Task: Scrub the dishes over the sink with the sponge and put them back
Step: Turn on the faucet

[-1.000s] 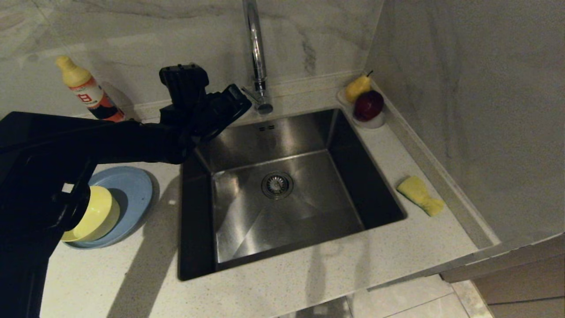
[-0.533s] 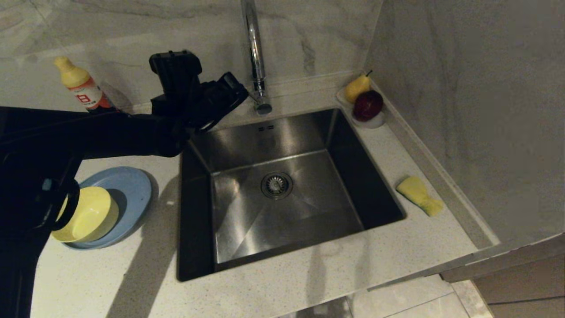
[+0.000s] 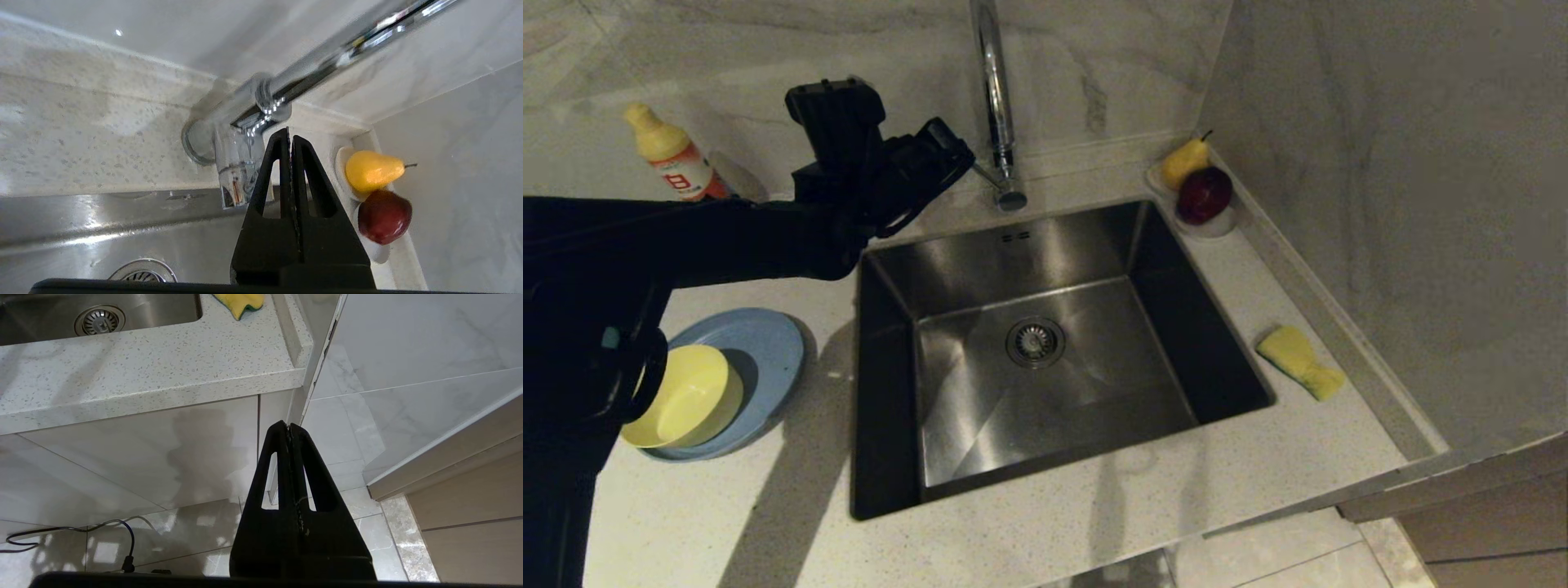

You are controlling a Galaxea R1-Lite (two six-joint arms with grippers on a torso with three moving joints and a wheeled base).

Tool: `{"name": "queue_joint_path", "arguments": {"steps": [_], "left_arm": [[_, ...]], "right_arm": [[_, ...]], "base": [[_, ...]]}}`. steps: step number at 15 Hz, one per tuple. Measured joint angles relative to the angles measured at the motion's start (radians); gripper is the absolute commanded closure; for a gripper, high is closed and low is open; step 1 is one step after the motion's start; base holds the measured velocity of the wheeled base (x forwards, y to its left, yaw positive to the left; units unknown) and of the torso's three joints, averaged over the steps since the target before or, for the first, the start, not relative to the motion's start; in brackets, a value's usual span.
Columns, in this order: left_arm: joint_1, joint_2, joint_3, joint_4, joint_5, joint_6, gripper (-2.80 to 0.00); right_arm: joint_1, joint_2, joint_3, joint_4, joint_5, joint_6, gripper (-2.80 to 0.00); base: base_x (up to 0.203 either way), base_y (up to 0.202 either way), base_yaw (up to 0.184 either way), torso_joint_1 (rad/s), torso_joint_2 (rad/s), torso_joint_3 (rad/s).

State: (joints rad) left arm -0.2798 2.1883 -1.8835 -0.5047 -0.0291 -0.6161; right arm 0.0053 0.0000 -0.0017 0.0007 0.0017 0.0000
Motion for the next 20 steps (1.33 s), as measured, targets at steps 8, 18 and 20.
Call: {"name": "queue_joint_path", "arguments": {"steps": [8, 18, 20], "left_arm": [[0.0, 0.053, -0.002, -0.087, 0.01, 0.015, 0.0], [0.0, 0.067, 0.001, -0.091, 0.013, 0.012, 0.0], [-0.001, 0.057, 0.004, -0.085, 0.013, 0.012, 0.0]], "right_arm": [[0.0, 0.0, 0.0, 0.0, 0.0, 0.0, 0.0], [0.0, 0.0, 0.0, 0.0, 0.0, 0.0, 0.0], [0.0, 0.0, 0.0, 0.0, 0.0, 0.0, 0.0]], "base": [[0.0, 0.0, 0.0, 0.0, 0.0, 0.0], [0.0, 0.0, 0.0, 0.0, 0.0, 0.0], [0.0, 0.0, 0.0, 0.0, 0.0, 0.0]]}}
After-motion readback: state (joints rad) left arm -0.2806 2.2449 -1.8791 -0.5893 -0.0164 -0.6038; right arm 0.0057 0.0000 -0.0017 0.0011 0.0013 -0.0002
